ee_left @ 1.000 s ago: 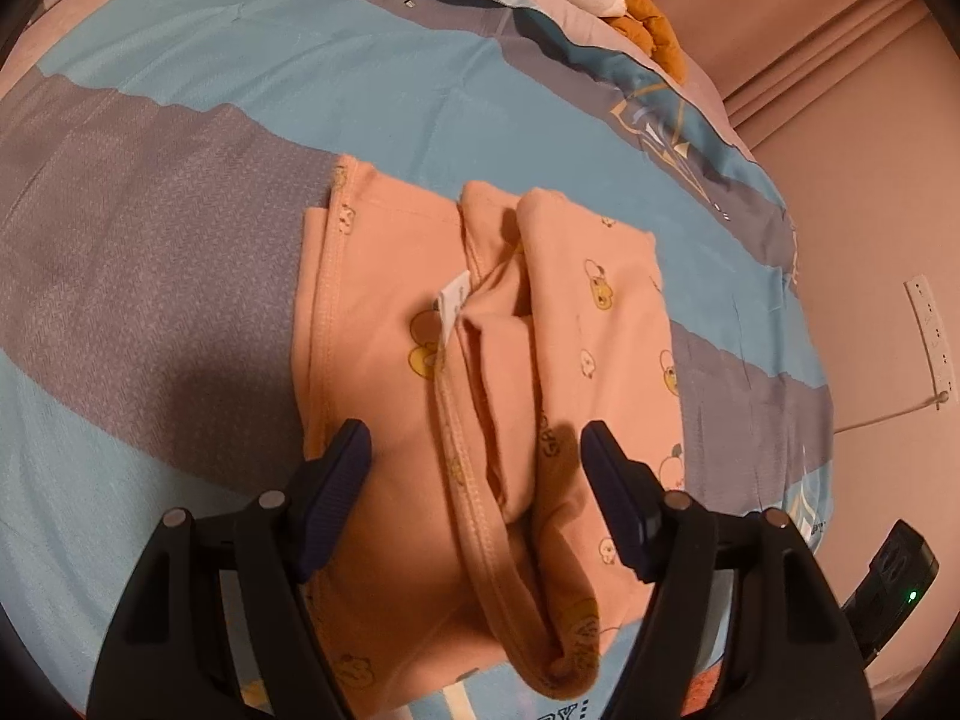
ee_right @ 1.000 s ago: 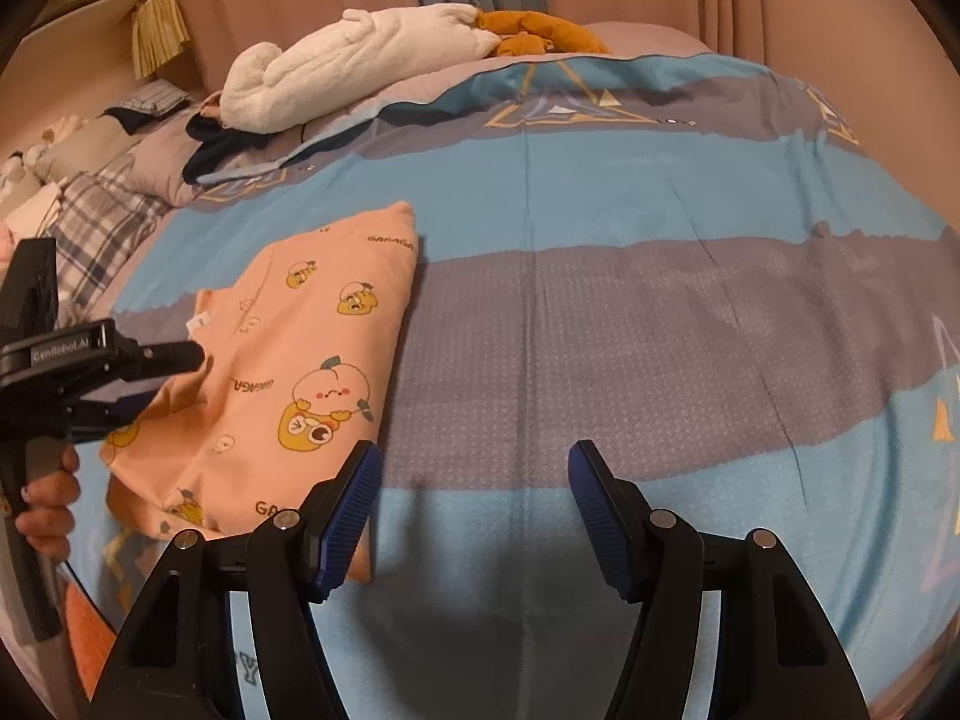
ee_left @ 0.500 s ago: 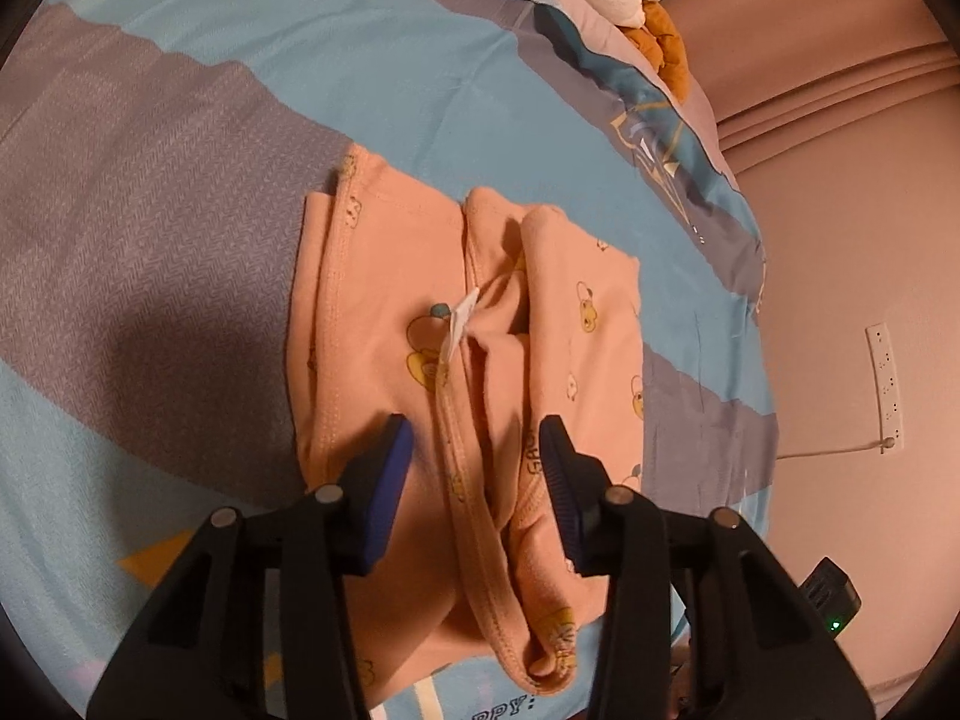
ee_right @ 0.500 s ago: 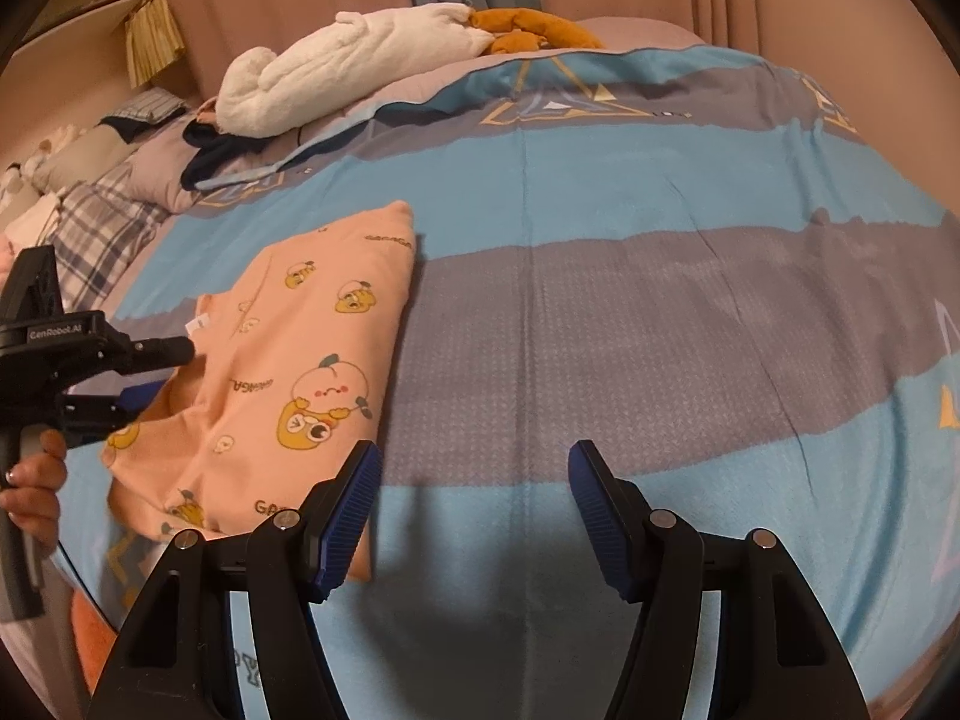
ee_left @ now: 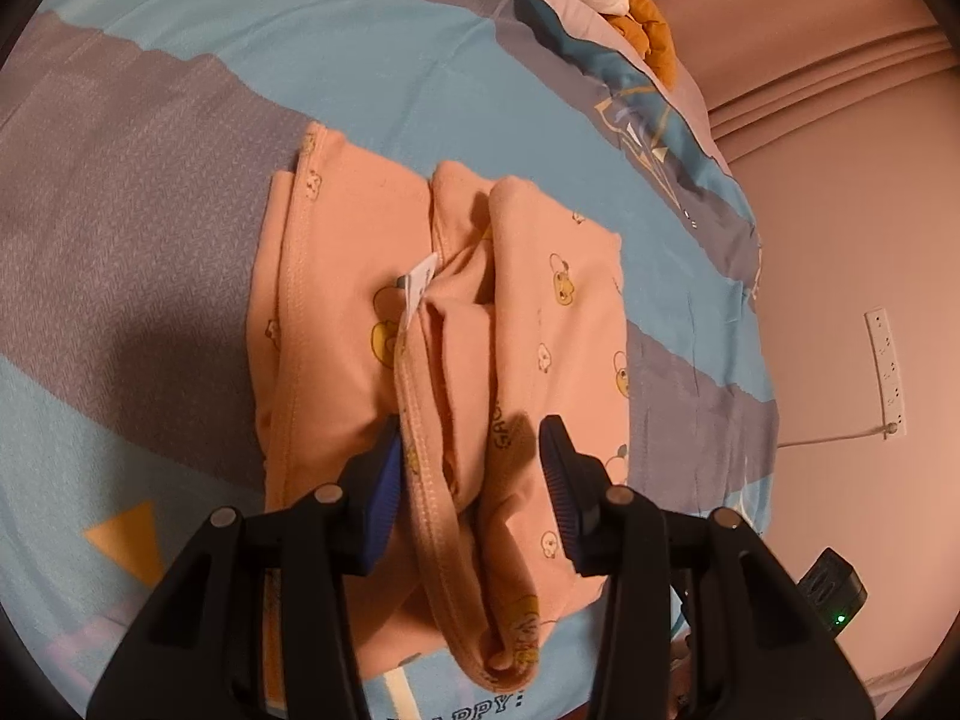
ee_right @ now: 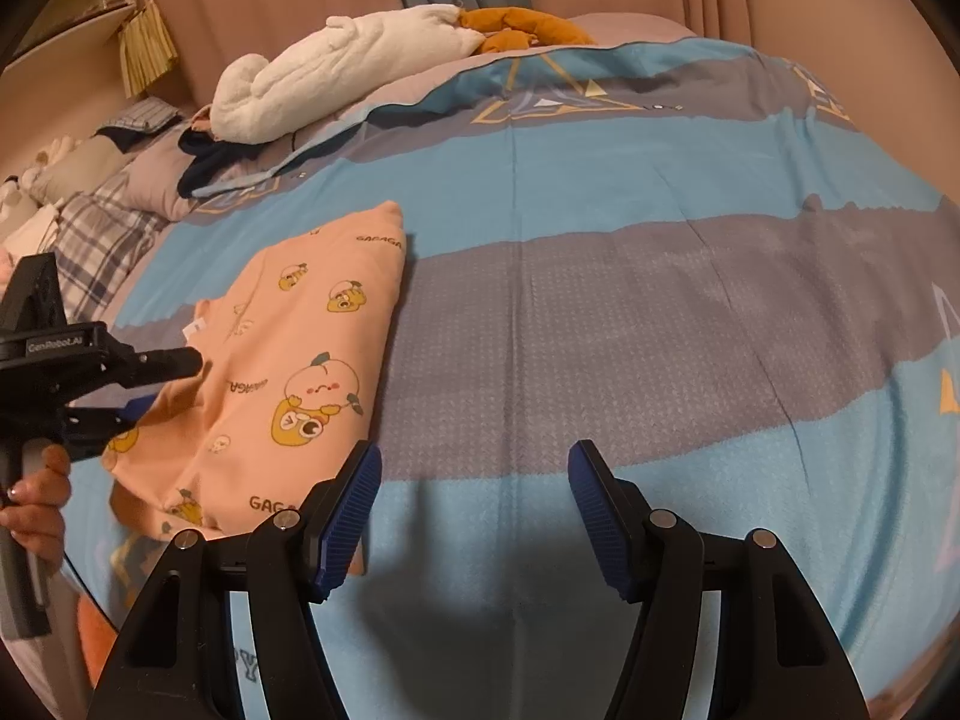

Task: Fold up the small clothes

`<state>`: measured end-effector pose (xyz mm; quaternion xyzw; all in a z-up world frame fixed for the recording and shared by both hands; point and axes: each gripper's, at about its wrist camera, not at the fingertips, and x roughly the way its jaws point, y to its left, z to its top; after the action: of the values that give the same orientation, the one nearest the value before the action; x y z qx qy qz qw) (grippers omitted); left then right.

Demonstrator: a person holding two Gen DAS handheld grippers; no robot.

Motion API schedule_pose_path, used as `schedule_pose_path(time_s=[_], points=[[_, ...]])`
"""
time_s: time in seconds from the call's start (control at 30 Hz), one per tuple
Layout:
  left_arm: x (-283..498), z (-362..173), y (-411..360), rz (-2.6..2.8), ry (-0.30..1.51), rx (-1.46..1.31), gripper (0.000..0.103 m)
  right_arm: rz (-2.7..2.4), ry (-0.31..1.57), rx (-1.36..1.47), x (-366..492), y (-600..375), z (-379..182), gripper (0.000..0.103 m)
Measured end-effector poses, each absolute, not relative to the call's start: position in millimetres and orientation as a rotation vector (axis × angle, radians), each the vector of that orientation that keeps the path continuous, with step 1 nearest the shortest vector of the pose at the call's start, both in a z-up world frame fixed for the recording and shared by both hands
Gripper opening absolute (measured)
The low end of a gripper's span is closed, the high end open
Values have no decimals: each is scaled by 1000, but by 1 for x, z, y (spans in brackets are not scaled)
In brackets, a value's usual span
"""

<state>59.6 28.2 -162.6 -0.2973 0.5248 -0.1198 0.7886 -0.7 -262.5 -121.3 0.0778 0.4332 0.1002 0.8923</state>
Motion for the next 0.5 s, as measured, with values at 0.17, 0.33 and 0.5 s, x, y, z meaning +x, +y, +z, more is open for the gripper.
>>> schedule_pose_path(time_s=[0.17,0.33,0.5], points=[[72,-170,21,-251,1153,-639,43,210,906,158,-1,-261,-123,64],[73,-168,4,-197,1117,-488,16,216,918,166,1,-257,-126,64],[62,-147,6,-192,1042,-427,13,217,920,147,0,-254,-125,64]])
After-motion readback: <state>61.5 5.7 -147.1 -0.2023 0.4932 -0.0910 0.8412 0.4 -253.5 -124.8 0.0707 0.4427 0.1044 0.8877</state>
